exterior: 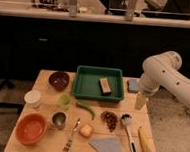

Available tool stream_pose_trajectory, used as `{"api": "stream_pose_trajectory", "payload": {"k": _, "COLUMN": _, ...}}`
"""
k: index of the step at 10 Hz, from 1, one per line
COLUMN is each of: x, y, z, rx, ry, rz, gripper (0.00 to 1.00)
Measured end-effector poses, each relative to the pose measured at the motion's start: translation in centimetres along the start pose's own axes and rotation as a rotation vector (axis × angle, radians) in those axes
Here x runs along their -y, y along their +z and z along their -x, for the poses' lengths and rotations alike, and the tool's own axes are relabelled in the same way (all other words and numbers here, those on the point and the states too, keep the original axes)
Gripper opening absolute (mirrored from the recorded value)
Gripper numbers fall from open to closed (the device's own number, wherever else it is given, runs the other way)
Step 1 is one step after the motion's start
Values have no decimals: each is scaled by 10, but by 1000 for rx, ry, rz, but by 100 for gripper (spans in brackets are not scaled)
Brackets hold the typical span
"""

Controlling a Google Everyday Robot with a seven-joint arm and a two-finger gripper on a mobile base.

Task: Place eraser in table surface

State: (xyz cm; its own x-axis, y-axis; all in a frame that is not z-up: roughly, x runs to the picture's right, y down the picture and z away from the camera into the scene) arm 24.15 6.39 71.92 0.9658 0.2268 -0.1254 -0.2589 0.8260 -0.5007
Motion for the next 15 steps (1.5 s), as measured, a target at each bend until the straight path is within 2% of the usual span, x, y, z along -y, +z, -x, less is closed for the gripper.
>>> {"api": "stream_pose_trajectory", "payload": {"k": 2, "x": 4, "y": 7, "z": 10, "rx": 28, "ry": 33, "rz": 31, "gripper": 80}}
{"api": "stream_pose_trajectory", "payload": {"k": 4, "x": 8, "y": 15, "z": 17, "rx": 46, "ry": 95, "rz": 53, "gripper": 80}}
{"api": "stream_pose_trajectory", "payload": {"k": 8, "x": 15, "y": 30, "z": 20, "rx": 75, "ry": 248, "rz": 75, "gripper": 80}}
{"api": "stream_pose_trajectory", "payload": {"k": 14, "x": 15, "y": 31, "z": 20, "rx": 80, "ry": 256, "rz": 78, "gripper": 80}}
{"api": "stream_pose_trajectory", "payload": {"k": 15, "x": 16, "y": 34, "z": 22, "rx": 95, "ry": 283, "rz": 73, "gripper": 80}}
